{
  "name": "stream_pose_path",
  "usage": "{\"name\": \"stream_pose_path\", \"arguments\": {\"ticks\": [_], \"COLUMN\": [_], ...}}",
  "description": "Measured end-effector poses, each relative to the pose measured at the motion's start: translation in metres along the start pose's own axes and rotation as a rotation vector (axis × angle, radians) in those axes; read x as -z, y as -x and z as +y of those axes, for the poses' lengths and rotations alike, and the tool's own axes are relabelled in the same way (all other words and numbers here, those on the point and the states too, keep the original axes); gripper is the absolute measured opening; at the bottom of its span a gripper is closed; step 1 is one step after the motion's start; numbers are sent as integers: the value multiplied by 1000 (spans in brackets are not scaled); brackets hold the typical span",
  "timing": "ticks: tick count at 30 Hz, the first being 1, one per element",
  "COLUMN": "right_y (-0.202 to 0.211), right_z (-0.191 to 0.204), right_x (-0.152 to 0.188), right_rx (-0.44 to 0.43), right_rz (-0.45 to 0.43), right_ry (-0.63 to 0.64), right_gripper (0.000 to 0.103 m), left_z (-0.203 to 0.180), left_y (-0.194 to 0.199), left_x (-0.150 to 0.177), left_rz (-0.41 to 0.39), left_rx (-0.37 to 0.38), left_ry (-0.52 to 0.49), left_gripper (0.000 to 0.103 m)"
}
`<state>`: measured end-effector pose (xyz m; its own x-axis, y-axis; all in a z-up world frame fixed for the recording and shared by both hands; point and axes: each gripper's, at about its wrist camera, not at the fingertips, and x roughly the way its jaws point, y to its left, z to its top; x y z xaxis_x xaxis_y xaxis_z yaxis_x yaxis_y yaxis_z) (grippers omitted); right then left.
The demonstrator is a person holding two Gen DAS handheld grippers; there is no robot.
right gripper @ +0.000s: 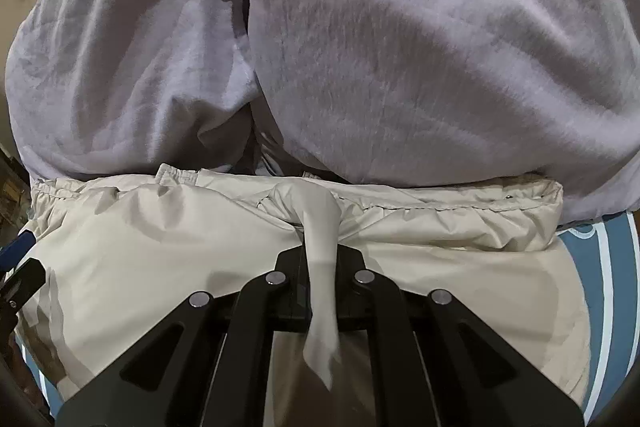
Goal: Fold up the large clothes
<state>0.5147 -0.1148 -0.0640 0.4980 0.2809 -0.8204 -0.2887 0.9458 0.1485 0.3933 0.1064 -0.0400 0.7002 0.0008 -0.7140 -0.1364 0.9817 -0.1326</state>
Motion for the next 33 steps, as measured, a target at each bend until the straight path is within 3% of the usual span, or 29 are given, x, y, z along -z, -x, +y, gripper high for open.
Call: {"name": "stream_pose_path", "arguments": {"ticks": [12, 16, 22, 29, 33], "right_y": [-29, -25, 1, 14, 2], "right_z": [11, 6, 11, 27, 38], "right_x": [11, 17, 23, 32, 42], "right_rx": [16, 16, 16, -8, 38], "right_rz": [-10, -11, -80, -120, -113], "right_ry": [19, -1, -16, -6, 45], "right_gripper": [10, 36, 58, 71, 75], "left_z": [9, 13, 17, 19, 19], "left_y": [-50, -64, -81, -95, -99], "left_x": [6, 6, 4, 2, 1], "left_rz": [10, 16, 19, 25, 24], "left_rx": [-124, -150, -177, -175, -171], "left_ry": [-7, 7, 18, 37, 44], "left_gripper": [83, 85, 88, 89, 89]}}
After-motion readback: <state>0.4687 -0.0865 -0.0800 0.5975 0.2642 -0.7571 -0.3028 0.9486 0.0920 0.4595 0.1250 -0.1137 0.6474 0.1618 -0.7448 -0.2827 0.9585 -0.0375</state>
